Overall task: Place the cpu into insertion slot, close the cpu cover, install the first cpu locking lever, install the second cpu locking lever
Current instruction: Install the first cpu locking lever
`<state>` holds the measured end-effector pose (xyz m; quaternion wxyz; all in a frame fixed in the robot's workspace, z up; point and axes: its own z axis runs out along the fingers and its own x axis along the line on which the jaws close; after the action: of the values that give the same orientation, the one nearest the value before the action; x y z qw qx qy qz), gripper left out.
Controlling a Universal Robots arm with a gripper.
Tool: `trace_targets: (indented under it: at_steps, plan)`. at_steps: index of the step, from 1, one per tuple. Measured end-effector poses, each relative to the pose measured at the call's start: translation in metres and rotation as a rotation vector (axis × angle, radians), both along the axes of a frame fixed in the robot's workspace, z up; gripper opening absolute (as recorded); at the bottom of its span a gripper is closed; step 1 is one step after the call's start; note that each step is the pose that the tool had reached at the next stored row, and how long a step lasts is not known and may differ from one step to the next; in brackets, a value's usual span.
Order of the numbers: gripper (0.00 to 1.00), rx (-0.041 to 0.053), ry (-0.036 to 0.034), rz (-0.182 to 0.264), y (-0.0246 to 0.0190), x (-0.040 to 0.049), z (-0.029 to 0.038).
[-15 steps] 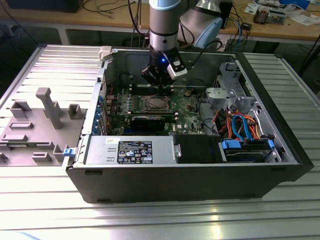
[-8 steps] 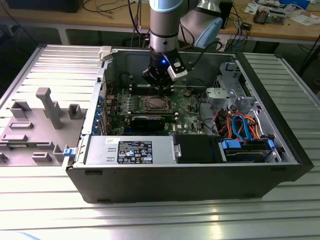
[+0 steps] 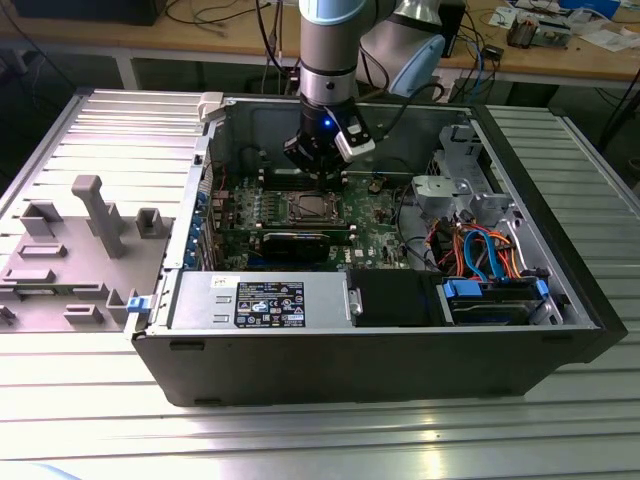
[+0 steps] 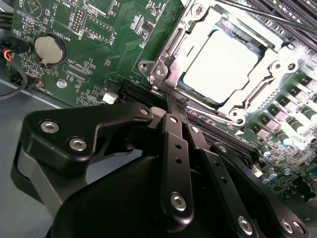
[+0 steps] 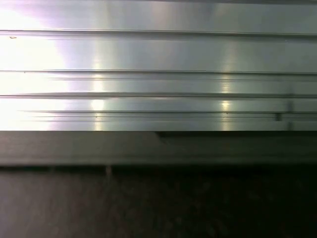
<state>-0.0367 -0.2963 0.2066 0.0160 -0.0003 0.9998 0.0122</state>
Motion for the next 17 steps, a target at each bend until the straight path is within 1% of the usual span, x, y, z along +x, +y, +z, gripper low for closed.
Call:
trace_targets:
  at_steps: [8, 17]
  plan:
    - [0.11, -0.0002, 0.0001, 0.000, -0.0001, 0.0000, 0.0005]
    - [0.11, -0.0008, 0.0003, 0.000, -0.0018, 0.0005, -0.0036]
